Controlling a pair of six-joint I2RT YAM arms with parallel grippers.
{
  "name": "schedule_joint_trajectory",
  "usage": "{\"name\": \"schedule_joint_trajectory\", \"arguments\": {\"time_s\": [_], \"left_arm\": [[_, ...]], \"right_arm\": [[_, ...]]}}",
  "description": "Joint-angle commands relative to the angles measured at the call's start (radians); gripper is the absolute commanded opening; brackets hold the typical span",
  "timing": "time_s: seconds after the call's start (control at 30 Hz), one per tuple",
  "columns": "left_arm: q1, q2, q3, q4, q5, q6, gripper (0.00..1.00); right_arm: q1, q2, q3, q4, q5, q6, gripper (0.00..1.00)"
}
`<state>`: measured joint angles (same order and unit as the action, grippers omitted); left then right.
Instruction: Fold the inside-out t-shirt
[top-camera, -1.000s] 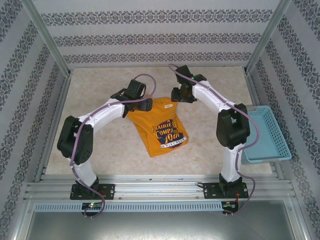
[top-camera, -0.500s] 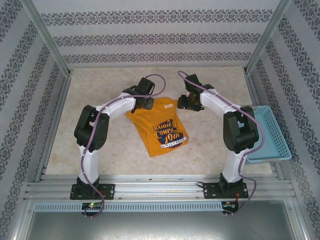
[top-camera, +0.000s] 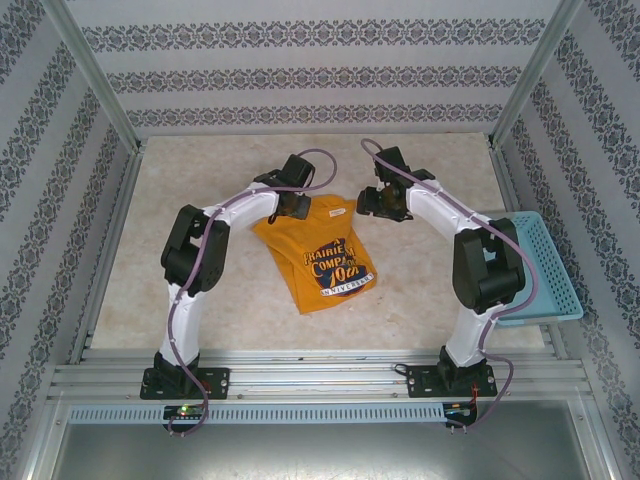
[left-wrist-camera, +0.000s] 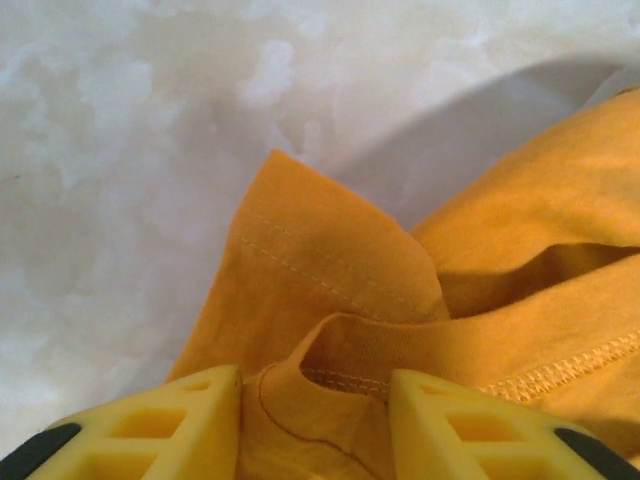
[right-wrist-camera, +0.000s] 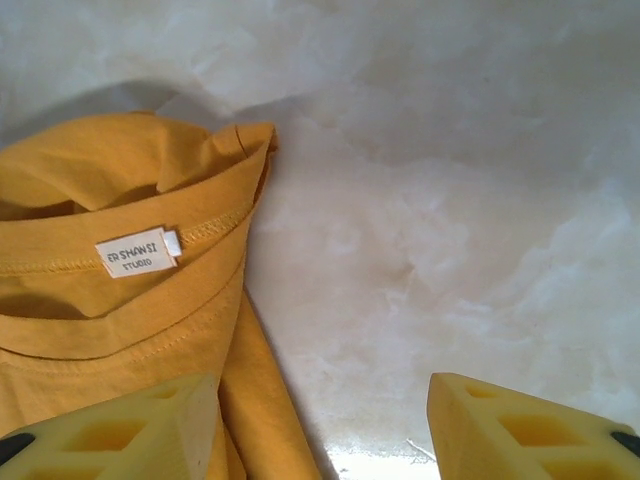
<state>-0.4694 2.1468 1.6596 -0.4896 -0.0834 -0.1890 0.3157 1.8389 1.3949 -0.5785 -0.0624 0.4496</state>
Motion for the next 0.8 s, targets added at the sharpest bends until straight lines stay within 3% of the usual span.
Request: {"name": "schedule_joint_trajectory", "arguments": {"time_s": [0.0, 0.13, 0.2, 0.5, 0.77], "left_arm": [[-0.005, 0.01, 0.022, -0.043, -0.013, 0.008, 0.32], [-0.005, -0.024, 0.021, -0.046, -0.035, 0.003, 0.07], [-0.005, -0.07, -0.001, -0.035, -0.049, -0.005, 0.0], [0.051, -0.371, -0.156, 0.03, 0.059, -0.079, 0.0], [0.158, -0.336, -0.209, 0.029, 0.114, -0.089, 0.0]], "right_arm": [[-0.007, -0.036, -0.02, 0.002, -0.01, 0.015, 0.59], [-0.007, -0.041, -0.023, 0.0, -0.01, 0.015, 0.59], [-0.005, -0.043, -0.023, 0.003, -0.011, 0.014, 0.59], [0.009, -0.015, 0.017, -0.004, -0.01, 0.004, 0.59], [0.055, 0.028, 0.085, 0.0, -0.013, -0.029, 0.59]]}}
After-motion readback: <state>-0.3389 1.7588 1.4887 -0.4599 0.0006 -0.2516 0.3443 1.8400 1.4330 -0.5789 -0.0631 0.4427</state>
